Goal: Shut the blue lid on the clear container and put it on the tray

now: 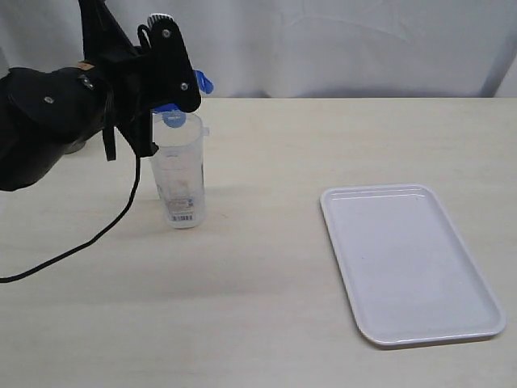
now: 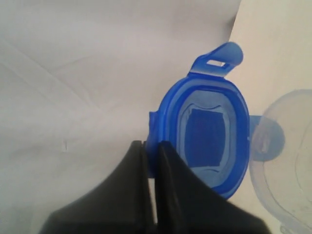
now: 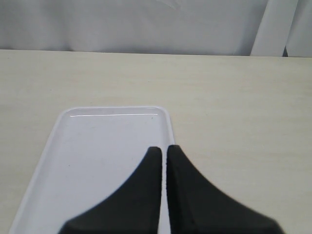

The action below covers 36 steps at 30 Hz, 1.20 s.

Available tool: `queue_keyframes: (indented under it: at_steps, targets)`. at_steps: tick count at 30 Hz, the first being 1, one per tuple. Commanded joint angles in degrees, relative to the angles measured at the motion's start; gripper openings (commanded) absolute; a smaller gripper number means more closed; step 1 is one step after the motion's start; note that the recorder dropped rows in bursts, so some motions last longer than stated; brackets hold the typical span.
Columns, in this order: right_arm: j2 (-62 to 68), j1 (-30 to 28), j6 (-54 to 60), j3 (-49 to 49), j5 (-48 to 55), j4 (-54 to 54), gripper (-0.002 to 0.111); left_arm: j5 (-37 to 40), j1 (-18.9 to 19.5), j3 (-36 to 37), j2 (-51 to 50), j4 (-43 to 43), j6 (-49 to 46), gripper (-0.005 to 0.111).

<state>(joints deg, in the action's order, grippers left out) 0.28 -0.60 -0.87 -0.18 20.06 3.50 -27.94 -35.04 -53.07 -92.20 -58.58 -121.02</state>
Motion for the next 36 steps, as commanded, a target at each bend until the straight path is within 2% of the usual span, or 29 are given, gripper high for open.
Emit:
queue_keyframes:
  at_steps: [1, 13, 24, 31, 36]
  targets:
    - [-0.28, 0.05, 0.28, 0.18, -0.22, -0.05, 0.004, -1.78, -0.32, 0.37, 0.65, -0.21, -1.76, 0.0]
    - [-0.28, 0.05, 0.28, 0.18, -0.22, -0.05, 0.004, -2.77, -0.32, 0.37, 0.65, -0.13, -1.76, 0.0]
    - [-0.28, 0.05, 0.28, 0.18, -0.22, -0.05, 0.004, -4.07, -0.32, 0.37, 0.65, 3.99, -1.76, 0.0]
    - [-0.28, 0.05, 0.28, 0.18, -0.22, -0.05, 0.004, -7.08, -3.32, 2.63, 0.65, 7.15, -1.76, 0.0]
    - [-0.28, 0.05, 0.28, 0.18, -0.22, -0.05, 0.004, -7.72, -3.41, 2.63, 0.65, 5.66, -1.76, 0.0]
